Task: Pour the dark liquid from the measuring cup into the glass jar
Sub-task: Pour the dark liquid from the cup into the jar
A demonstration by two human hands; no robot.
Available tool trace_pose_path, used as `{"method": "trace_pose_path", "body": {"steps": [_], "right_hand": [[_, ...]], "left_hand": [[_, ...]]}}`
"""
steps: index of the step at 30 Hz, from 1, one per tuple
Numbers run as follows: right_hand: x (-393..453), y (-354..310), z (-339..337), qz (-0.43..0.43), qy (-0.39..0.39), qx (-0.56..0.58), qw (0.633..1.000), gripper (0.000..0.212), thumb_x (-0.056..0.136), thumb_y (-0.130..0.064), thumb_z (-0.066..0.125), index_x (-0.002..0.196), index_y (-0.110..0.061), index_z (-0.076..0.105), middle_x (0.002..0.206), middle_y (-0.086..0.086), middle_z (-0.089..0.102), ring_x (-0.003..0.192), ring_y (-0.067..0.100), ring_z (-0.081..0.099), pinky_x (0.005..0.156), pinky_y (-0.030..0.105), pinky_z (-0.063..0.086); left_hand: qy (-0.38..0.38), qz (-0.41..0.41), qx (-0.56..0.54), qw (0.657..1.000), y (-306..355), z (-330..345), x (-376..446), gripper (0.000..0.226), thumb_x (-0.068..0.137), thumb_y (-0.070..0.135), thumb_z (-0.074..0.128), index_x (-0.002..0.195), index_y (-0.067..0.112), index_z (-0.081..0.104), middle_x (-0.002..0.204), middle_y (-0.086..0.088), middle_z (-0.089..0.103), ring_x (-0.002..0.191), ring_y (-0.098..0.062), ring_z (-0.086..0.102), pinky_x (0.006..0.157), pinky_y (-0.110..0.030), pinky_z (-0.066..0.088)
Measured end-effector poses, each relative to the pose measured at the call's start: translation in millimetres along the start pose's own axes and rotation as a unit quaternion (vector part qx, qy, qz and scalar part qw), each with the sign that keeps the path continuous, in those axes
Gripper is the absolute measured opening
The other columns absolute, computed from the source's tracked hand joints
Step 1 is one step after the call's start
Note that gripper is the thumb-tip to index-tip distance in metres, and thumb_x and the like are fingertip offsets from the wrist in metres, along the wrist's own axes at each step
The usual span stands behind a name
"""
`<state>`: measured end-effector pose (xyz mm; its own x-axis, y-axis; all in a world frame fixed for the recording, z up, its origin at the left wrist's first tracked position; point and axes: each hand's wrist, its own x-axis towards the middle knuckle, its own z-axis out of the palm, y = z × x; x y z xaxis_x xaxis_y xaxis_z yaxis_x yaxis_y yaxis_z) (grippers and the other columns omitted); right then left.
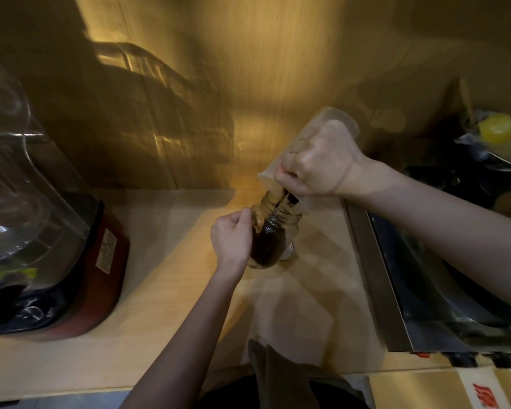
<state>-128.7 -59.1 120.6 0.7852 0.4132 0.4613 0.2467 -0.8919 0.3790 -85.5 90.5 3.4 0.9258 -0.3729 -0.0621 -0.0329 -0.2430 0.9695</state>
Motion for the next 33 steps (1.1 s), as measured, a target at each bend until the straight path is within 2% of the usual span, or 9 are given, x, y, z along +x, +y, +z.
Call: {"method": "trace_pose_path", "body": {"steps": [6, 9, 13, 19, 22, 27, 30, 33], "right_hand": [[-1.3, -0.3, 4.1, -0.006, 0.019, -0.004, 1.000, 0.048, 0.084, -0.018, 0.046, 0.038, -0.011, 0.055, 0.037, 0.007, 0.058, 0.032, 0.024, 0.055, 0.037, 0.024, 0.046], [-1.9, -1.0, 5.6, -0.024, 0.029, -0.006, 0.999, 0.057, 0.091, -0.020, 0.035, 0.038, -0.010, 0.056, 0.038, 0.007, 0.059, 0.033, 0.024, 0.056, 0.038, 0.023, 0.047], [-1.6, -2.7, 6.2, -0.023, 0.016, -0.012, 1.000, 0.044, 0.080, -0.021, 0.048, 0.038, -0.010, 0.056, 0.037, 0.007, 0.057, 0.031, 0.023, 0.054, 0.037, 0.021, 0.045], [-2.3, -2.5, 4.8, -0.015, 0.014, -0.012, 1.000, 0.044, 0.081, -0.021, 0.048, 0.038, -0.012, 0.057, 0.037, 0.005, 0.058, 0.032, 0.022, 0.054, 0.039, 0.020, 0.043], [-2.1, -3.1, 5.7, -0.026, 0.015, -0.013, 0.999, 0.045, 0.082, -0.021, 0.048, 0.039, -0.011, 0.059, 0.038, 0.005, 0.060, 0.033, 0.023, 0.055, 0.038, 0.022, 0.046], [-0.2, 1.0, 6.4, -0.025, 0.036, -0.007, 0.999, 0.054, 0.088, -0.021, 0.040, 0.038, -0.012, 0.057, 0.038, 0.005, 0.059, 0.033, 0.024, 0.055, 0.036, 0.023, 0.045], [-0.7, 1.1, 8.7, -0.038, 0.028, -0.011, 0.999, 0.049, 0.086, -0.019, 0.044, 0.040, -0.011, 0.058, 0.039, 0.005, 0.060, 0.033, 0.024, 0.056, 0.037, 0.025, 0.047], [0.2, -0.2, 9.0, -0.035, 0.023, -0.020, 0.999, 0.041, 0.079, -0.017, 0.052, 0.038, -0.011, 0.057, 0.037, 0.004, 0.058, 0.032, 0.024, 0.054, 0.036, 0.025, 0.047]], "left_hand": [[-0.003, -0.006, -0.004, 1.000, 0.1, 0.3, 1.3, 0.045, 0.083, 0.021, 0.049, 0.041, 0.019, 0.034, 0.045, -0.001, 0.030, 0.039, -0.010, 0.027, 0.041, -0.022, 0.020], [0.002, -0.010, 0.000, 1.000, -0.9, 0.6, 1.2, 0.041, 0.082, 0.022, 0.049, 0.044, 0.015, 0.037, 0.049, -0.009, 0.032, 0.046, -0.013, 0.027, 0.048, -0.031, 0.023], [0.008, -0.007, 0.006, 1.000, -2.0, 1.6, 0.4, 0.041, 0.082, 0.021, 0.049, 0.044, 0.013, 0.037, 0.051, -0.011, 0.031, 0.049, -0.018, 0.026, 0.051, -0.034, 0.022], [0.018, -0.014, 0.010, 1.000, -1.0, 2.1, -0.6, 0.043, 0.082, 0.020, 0.050, 0.044, 0.017, 0.030, 0.054, -0.013, 0.027, 0.052, -0.019, 0.024, 0.050, -0.035, 0.021], [0.011, -0.014, -0.001, 1.000, -1.6, 2.3, 0.1, 0.045, 0.082, 0.020, 0.050, 0.041, 0.019, 0.029, 0.047, -0.005, 0.026, 0.044, -0.012, 0.022, 0.047, -0.031, 0.021], [0.015, -0.015, 0.005, 1.000, -2.6, 2.3, 2.1, 0.045, 0.082, 0.021, 0.049, 0.041, 0.018, 0.029, 0.046, -0.002, 0.027, 0.042, -0.012, 0.024, 0.043, -0.027, 0.019], [0.020, -0.014, 0.005, 1.000, -1.5, 2.2, 1.3, 0.046, 0.082, 0.020, 0.049, 0.040, 0.018, 0.030, 0.045, -0.002, 0.028, 0.041, -0.011, 0.025, 0.044, -0.027, 0.021], [0.019, -0.016, 0.004, 1.000, -0.5, 2.3, 0.9, 0.041, 0.081, 0.020, 0.049, 0.044, 0.014, 0.033, 0.050, -0.008, 0.030, 0.046, -0.013, 0.024, 0.048, -0.033, 0.022]]}}
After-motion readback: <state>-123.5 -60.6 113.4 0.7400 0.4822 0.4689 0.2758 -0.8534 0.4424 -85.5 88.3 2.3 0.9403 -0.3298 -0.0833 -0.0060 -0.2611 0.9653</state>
